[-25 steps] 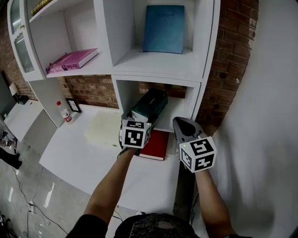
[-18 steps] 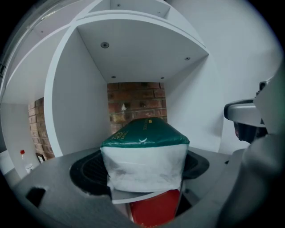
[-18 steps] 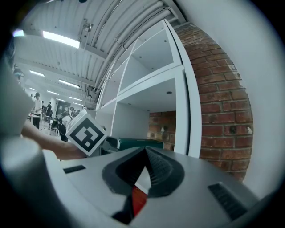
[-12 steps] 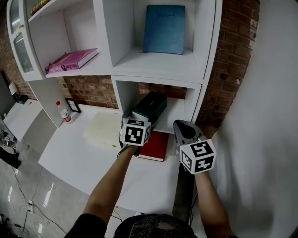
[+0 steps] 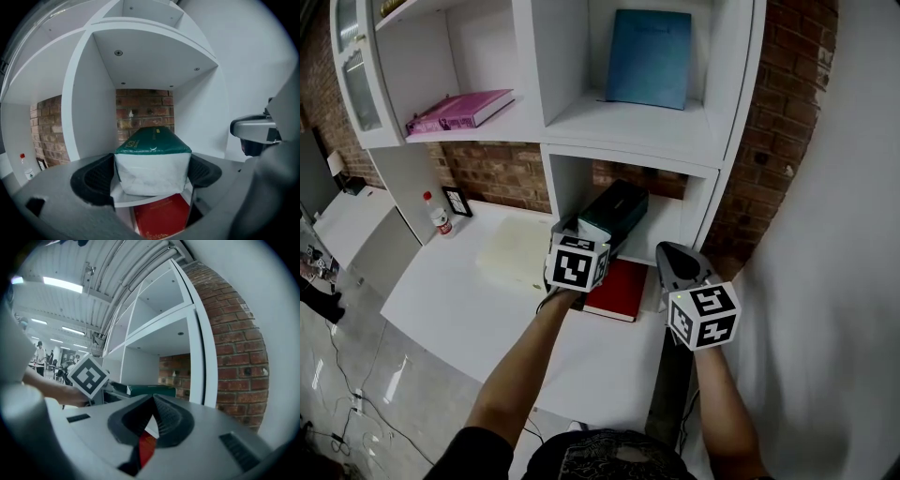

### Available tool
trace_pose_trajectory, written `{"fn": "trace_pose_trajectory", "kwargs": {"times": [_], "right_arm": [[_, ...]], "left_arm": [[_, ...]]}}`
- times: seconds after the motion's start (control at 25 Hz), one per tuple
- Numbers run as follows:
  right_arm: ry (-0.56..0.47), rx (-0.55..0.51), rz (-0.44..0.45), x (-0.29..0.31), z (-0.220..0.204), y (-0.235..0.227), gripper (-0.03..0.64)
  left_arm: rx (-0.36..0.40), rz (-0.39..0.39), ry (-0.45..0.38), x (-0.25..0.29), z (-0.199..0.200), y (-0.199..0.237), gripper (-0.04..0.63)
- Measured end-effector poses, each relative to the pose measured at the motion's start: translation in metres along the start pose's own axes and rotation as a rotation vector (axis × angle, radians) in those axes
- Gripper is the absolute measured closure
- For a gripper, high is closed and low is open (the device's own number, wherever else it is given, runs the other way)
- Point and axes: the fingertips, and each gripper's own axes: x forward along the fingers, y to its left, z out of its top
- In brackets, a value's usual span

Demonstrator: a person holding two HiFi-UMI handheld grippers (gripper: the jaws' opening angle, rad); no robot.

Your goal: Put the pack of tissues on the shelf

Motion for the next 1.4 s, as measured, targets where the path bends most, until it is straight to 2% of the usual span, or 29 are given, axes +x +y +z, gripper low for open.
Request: {"fn": "trace_pose_trajectory", "kwargs": {"times": [0.16,0.32,0.52,0.72,0.92,1.04,1.16,1.4], "right_arm": [[-0.003,0.002,0.024,0.003,0.000,0.011,0.612],[-0.001,0.007,0.051,0.009,0.000,0.022,0.612],[-0.003,0.008,0.089,0.017,0.001,0.040,0.612],[0.005,0.003,0.143,0.030,0.000,0.063,0.612],[0.005,-0.002,0.182,0.041,0.000,0.083,0.612],[0.004,-0.002,0.200,0.046,-0.001,0.092,0.612],[0.005,0.001,0.208,0.050,-0.001,0.095,0.614],[0.019,0.010,0.219,0.056,-0.008,0.104,0.614]], "left_arm": [[0.009,0.005,-0.006,-0.015,-0.001,0.001,0.114],[-0.007,0.016,-0.047,-0.039,0.004,0.005,0.118],[-0.006,0.056,-0.101,-0.072,0.009,0.020,0.215],[-0.030,0.142,-0.128,-0.110,-0.003,0.052,0.304],[-0.037,0.260,-0.138,-0.154,-0.018,0.091,0.419],[-0.037,0.298,-0.129,-0.175,-0.031,0.102,0.508],[-0.027,0.298,-0.108,-0.187,-0.045,0.105,0.523],[-0.039,0.352,-0.089,-0.210,-0.061,0.114,0.586]]}}
